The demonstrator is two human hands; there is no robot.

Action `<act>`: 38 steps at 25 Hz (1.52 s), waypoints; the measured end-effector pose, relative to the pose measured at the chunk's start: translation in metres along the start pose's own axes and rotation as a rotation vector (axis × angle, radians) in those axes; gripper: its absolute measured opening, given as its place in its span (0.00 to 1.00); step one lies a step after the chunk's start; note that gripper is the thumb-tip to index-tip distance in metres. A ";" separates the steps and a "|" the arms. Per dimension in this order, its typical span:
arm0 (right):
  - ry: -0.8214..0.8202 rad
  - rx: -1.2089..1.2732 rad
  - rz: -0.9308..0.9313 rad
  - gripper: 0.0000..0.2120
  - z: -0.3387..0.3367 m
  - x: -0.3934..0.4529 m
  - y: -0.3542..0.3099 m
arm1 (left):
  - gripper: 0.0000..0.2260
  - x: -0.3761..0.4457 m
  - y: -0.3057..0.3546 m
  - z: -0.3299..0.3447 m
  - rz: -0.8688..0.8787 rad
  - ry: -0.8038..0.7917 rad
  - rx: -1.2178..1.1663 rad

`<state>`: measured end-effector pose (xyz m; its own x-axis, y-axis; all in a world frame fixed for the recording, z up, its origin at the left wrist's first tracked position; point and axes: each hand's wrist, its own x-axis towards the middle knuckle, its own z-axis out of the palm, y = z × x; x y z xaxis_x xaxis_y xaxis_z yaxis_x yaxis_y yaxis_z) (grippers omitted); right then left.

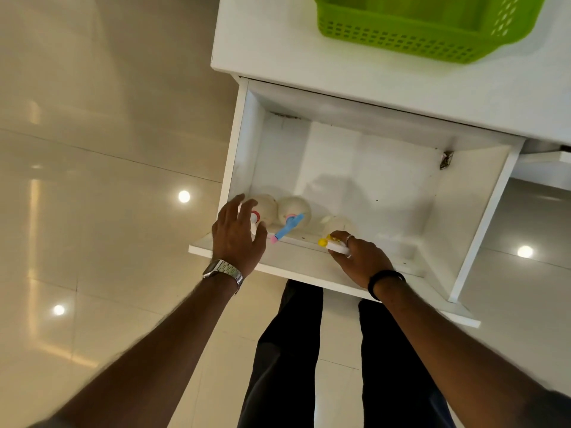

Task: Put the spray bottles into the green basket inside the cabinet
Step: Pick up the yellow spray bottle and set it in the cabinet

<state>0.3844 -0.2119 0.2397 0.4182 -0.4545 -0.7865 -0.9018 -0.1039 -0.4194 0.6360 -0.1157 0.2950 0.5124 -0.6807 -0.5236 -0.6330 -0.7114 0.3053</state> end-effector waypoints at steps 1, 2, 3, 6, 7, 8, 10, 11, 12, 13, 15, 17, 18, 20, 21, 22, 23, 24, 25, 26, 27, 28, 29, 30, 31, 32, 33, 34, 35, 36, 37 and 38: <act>0.001 -0.026 -0.008 0.22 0.001 0.002 -0.002 | 0.20 0.002 -0.003 0.001 -0.017 -0.010 -0.009; -0.003 -0.052 -0.014 0.24 0.001 0.004 -0.004 | 0.20 0.004 -0.005 0.002 -0.029 -0.016 -0.018; -0.014 -0.083 -0.019 0.24 0.002 0.006 -0.005 | 0.21 0.005 -0.007 0.003 -0.035 -0.020 -0.025; -0.062 -0.137 -0.022 0.25 0.006 0.014 -0.009 | 0.21 0.004 -0.013 0.007 -0.043 -0.035 -0.024; -0.075 -0.138 -0.018 0.25 0.007 0.017 -0.010 | 0.22 0.003 -0.015 0.007 -0.048 -0.042 -0.021; -0.084 -0.138 -0.013 0.25 0.007 0.019 -0.010 | 0.22 0.002 -0.018 0.008 -0.052 -0.053 -0.019; -0.100 -0.149 -0.006 0.25 0.008 0.025 -0.011 | 0.25 0.000 -0.022 0.010 -0.054 -0.093 -0.016; -0.106 -0.166 -0.008 0.25 0.008 0.028 -0.012 | 0.26 0.000 -0.025 0.010 -0.052 -0.113 -0.012; -0.107 -0.190 -0.011 0.25 0.007 0.031 -0.012 | 0.28 0.001 -0.028 0.011 -0.050 -0.126 -0.005; -0.101 -0.222 -0.016 0.25 0.007 0.034 -0.013 | 0.29 0.002 -0.030 0.012 -0.047 -0.132 0.002; -0.083 -0.293 -0.027 0.25 0.005 0.038 -0.016 | 0.31 0.005 -0.033 0.012 -0.041 -0.132 0.005; -0.090 -0.350 -0.031 0.26 0.004 0.042 -0.021 | 0.32 0.009 -0.035 0.010 -0.043 -0.121 -0.002; -0.101 -0.369 -0.024 0.27 0.003 0.042 -0.023 | 0.32 0.011 -0.035 0.009 -0.046 -0.115 -0.001; -0.129 -0.398 -0.002 0.30 0.001 0.042 -0.027 | 0.31 0.013 -0.035 0.007 -0.048 -0.113 0.012; -0.147 -0.411 0.006 0.31 -0.002 0.041 -0.029 | 0.31 0.014 -0.035 0.006 -0.046 -0.117 0.020; -0.163 -0.417 0.014 0.33 -0.005 0.039 -0.030 | 0.31 0.015 -0.034 0.005 -0.045 -0.122 0.024; -0.175 -0.421 0.021 0.35 -0.010 0.038 -0.031 | 0.30 0.017 -0.034 0.004 -0.048 -0.126 0.025; -0.180 -0.423 0.028 0.37 -0.015 0.036 -0.033 | 0.30 0.017 -0.033 0.003 -0.052 -0.129 0.025; -0.181 -0.420 0.038 0.37 -0.021 0.033 -0.034 | 0.30 0.018 -0.032 0.001 -0.055 -0.134 0.027; -0.180 -0.408 0.050 0.38 -0.029 0.031 -0.034 | 0.29 0.019 -0.031 0.000 -0.057 -0.140 0.033; -0.177 -0.395 0.060 0.38 -0.036 0.029 -0.034 | 0.28 0.019 -0.031 -0.001 -0.060 -0.148 0.040; -0.168 -0.390 0.064 0.37 -0.044 0.027 -0.032 | 0.27 0.019 -0.030 -0.003 -0.064 -0.158 0.047; -0.156 -0.389 0.065 0.37 -0.051 0.025 -0.030 | 0.27 0.020 -0.029 -0.005 -0.069 -0.171 0.052; -0.148 -0.386 0.064 0.36 -0.059 0.023 -0.028 | 0.26 0.021 -0.028 -0.007 -0.076 -0.184 0.053; -0.142 -0.374 0.066 0.35 -0.066 0.021 -0.025 | 0.26 0.021 -0.027 -0.009 -0.079 -0.198 0.050; -0.138 -0.355 0.072 0.34 -0.072 0.019 -0.022 | 0.25 0.021 -0.025 -0.011 -0.072 -0.213 0.044; -0.137 -0.333 0.082 0.33 -0.077 0.017 -0.018 | 0.25 0.021 -0.023 -0.013 -0.058 -0.232 0.037; -0.137 -0.315 0.090 0.33 -0.080 0.014 -0.014 | 0.25 0.021 -0.022 -0.014 -0.050 -0.249 0.029; -0.137 -0.303 0.092 0.32 -0.082 0.012 -0.011 | 0.25 0.021 -0.021 -0.015 -0.054 -0.259 0.022; -0.134 -0.290 0.085 0.32 -0.084 0.008 -0.009 | 0.25 0.020 -0.019 -0.014 -0.067 -0.260 0.019; -0.123 -0.271 0.068 0.32 -0.084 0.005 -0.009 | 0.25 0.020 -0.018 -0.013 -0.085 -0.252 0.018; -0.098 -0.238 0.040 0.31 -0.084 0.002 -0.009 | 0.25 0.020 -0.018 -0.010 -0.105 -0.237 0.013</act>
<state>0.3846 -0.2859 0.2802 0.3797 -0.3756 -0.8455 -0.9133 -0.2980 -0.2778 0.6632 -0.1187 0.2870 0.4262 -0.5424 -0.7240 -0.5921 -0.7724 0.2300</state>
